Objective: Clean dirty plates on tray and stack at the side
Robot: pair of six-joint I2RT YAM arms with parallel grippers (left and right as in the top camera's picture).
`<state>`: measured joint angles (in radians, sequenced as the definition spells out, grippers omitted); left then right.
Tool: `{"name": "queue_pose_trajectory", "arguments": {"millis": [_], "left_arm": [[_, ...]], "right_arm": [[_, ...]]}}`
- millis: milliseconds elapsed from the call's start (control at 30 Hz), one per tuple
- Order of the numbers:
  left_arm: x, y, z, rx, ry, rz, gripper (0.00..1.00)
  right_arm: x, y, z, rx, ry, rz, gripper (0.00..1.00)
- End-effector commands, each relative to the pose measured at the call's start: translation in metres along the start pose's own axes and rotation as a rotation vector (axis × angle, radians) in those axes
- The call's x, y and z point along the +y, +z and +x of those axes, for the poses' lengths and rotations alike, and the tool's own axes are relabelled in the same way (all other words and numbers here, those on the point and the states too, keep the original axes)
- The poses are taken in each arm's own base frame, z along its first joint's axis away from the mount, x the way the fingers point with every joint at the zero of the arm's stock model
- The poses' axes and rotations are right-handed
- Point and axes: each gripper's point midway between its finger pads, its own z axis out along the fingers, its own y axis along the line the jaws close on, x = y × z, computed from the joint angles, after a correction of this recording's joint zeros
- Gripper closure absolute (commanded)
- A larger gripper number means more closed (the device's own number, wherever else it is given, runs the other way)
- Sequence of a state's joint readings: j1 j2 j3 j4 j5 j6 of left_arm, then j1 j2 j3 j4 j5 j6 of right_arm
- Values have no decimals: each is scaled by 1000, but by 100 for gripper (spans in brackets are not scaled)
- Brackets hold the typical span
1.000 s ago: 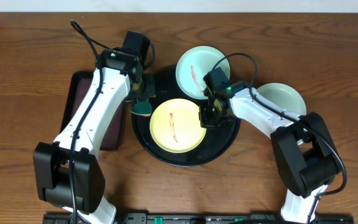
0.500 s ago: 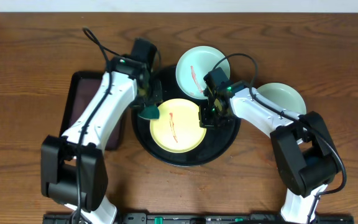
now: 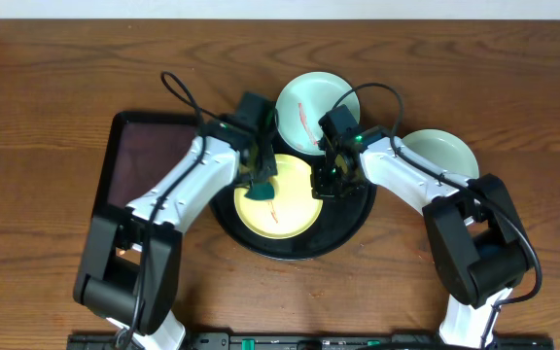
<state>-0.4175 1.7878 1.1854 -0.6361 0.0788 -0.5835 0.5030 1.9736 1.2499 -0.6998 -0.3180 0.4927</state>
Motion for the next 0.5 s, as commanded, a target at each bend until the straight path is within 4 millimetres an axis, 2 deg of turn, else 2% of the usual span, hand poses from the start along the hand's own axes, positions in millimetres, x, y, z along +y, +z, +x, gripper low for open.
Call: {"name": "queue_pose_trajectory", "arguments": {"millis": [0,100,200,467], "left_arm": [[9,9,-3,-69,-79,-73,93],[1,12,4,-69,-74,-56,93],[-10,13,21,-5,-46,-25,93],[-19,12,52,87,1,-25,93]], "right_arm": [[-3,2,0,5,8,2,99],[-3,3,0,6,8,3,99],[-3,2,0,6,8,3,99],[-3,2,0,7,8,3,99]]}}
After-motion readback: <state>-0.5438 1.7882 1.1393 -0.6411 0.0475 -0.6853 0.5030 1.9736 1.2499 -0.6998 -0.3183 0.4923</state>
